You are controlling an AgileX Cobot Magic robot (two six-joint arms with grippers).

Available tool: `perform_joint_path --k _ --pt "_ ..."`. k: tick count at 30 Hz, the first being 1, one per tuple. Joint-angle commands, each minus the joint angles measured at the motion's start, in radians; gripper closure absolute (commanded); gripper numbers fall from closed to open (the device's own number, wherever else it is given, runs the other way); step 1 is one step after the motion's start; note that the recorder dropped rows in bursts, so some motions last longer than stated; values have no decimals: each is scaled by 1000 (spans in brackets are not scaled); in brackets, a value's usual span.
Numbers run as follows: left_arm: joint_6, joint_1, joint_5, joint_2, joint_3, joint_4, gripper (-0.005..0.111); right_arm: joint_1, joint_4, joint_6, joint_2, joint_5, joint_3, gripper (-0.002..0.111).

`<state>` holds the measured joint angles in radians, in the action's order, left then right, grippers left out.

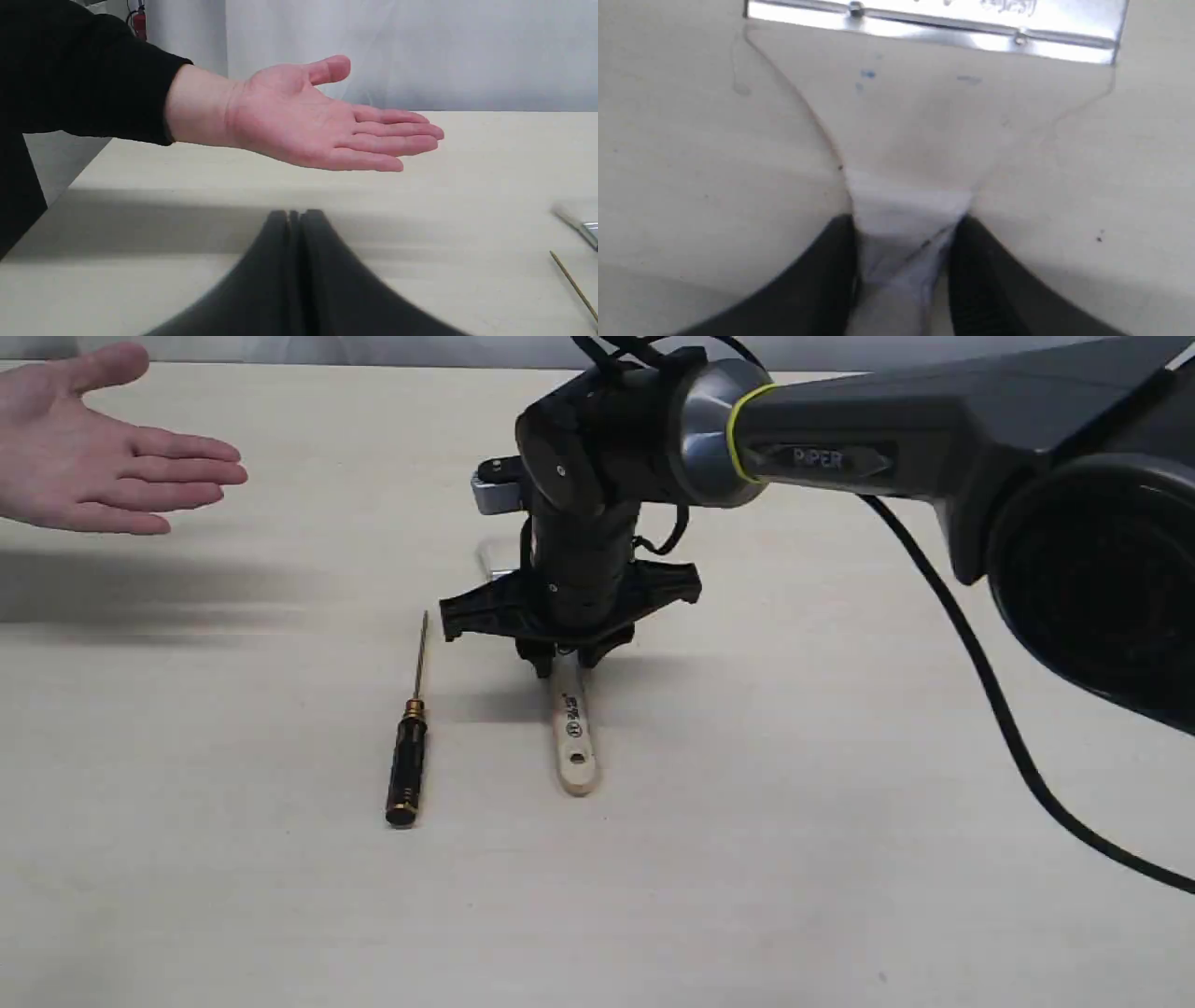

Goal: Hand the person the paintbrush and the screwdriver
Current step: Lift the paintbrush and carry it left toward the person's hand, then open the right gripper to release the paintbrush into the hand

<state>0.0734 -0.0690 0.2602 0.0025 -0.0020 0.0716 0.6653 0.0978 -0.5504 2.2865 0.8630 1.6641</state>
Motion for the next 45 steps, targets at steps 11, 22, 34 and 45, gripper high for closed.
perform_joint_path --k 11,22,34,45 --pt "2 6 -11 -2 2 -2 107 0 -114 179 -145 -34 -12 104" --pt "2 6 -10 -2 2 -4 107 0 -348 387 -361 -146 5 104" --pt "2 6 -10 -2 2 -4 107 105 -528 666 -159 -189 274 104" --pt "2 6 -10 -2 2 -4 107 117 -552 804 -2 -133 325 88"
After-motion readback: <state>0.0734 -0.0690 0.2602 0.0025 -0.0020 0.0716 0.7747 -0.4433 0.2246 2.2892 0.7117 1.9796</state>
